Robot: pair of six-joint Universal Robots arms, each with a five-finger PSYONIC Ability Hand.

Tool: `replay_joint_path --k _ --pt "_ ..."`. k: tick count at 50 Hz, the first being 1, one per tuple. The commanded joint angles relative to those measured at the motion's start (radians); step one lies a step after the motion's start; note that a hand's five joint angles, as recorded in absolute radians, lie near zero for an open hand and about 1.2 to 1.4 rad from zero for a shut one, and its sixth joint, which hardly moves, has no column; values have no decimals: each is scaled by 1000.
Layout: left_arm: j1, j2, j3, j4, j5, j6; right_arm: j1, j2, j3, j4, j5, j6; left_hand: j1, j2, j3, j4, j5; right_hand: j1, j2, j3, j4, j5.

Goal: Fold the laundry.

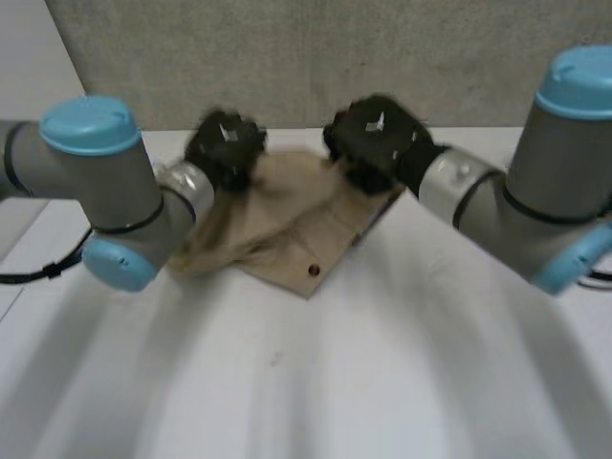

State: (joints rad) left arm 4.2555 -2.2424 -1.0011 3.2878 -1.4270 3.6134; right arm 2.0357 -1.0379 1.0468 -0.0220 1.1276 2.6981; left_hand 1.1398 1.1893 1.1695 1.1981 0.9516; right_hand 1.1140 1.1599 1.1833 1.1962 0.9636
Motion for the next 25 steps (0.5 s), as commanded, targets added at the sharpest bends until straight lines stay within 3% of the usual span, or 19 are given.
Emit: replay_joint_path --k 1,6,10,18,21,25 --pt "-31 112 19 341 -110 -120 18 94 -257 -270 208 87 256 207 227 198 270 282 236 213 200 258" --pt "-52 190 -26 403 -182 -131 15 85 -242 -508 209 170 256 207 227 198 270 282 236 213 200 258" --pt "-72 245 -137 369 -211 -134 11 58 -160 -504 166 184 256 207 227 198 270 282 236 213 200 258" --pt "-150 291 -474 320 -239 -134 3 38 119 -308 78 86 256 207 227 198 270 282 236 213 200 258" --pt "-203 290 -583 277 -299 -128 0 47 188 -218 93 2 131 81 101 73 145 282 236 213 200 258" --pt "-265 300 -660 184 -421 -111 1 49 281 -79 127 -147 -259 -308 -289 -317 -245 282 236 213 200 258"
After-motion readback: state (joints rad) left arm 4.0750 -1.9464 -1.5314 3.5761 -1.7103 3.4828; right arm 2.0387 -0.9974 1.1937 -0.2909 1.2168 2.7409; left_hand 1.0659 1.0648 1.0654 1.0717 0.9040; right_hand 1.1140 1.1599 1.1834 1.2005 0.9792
